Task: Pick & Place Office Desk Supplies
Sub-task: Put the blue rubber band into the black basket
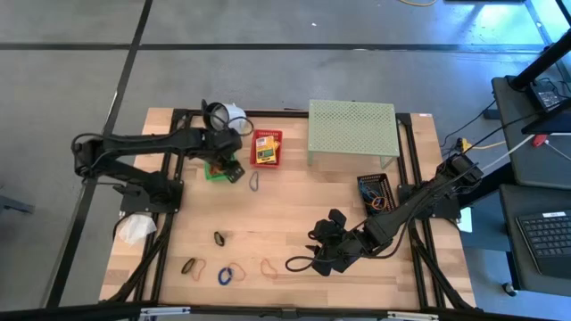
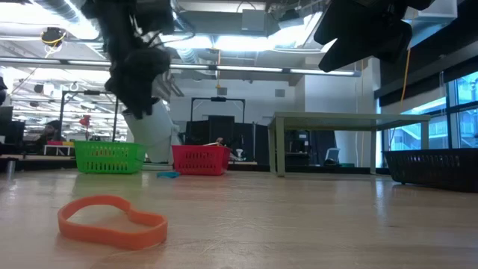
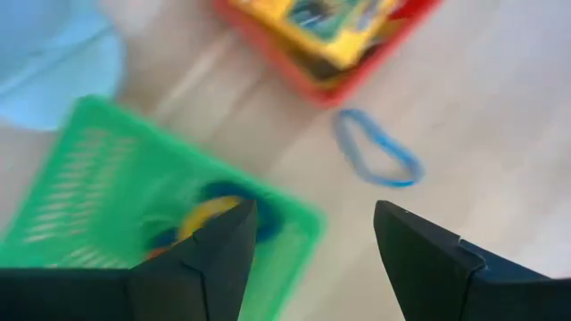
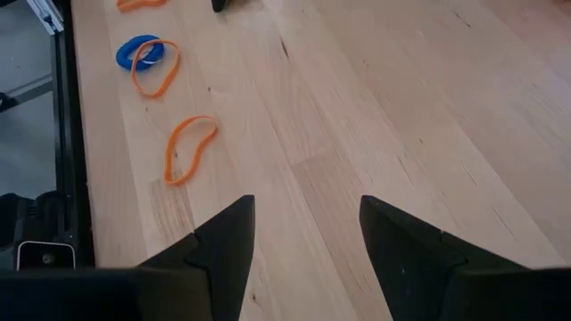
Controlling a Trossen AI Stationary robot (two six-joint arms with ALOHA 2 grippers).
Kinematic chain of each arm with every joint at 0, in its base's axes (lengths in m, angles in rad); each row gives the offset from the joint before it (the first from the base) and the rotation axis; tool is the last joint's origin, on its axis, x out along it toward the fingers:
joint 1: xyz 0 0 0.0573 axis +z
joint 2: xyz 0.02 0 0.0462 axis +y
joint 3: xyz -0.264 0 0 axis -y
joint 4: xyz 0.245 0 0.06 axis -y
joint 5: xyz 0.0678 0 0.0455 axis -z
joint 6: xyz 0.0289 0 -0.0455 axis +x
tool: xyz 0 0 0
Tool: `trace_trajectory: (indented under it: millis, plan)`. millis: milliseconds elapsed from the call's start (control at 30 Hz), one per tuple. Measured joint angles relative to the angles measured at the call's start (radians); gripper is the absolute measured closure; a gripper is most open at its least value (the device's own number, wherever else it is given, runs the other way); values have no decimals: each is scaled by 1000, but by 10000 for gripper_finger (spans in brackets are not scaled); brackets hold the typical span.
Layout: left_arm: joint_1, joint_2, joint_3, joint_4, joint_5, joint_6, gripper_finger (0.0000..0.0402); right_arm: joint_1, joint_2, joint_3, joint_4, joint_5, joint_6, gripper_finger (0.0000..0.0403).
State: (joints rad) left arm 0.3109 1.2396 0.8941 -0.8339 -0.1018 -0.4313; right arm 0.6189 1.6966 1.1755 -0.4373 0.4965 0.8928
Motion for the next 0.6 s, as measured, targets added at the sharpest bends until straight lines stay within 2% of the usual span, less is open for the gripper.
trace_trajectory:
  millis: [167,300,600]
  plan:
    - [-101,51,39,73,4,-131,178,0,0,0,5,0,0,197]
    - [-152,133,84,65,-40,-198,178,2,0,0,20,1,1,197]
    - [-165,316,135,54,-61,-265,178,6,0,1,35,3,-22,197]
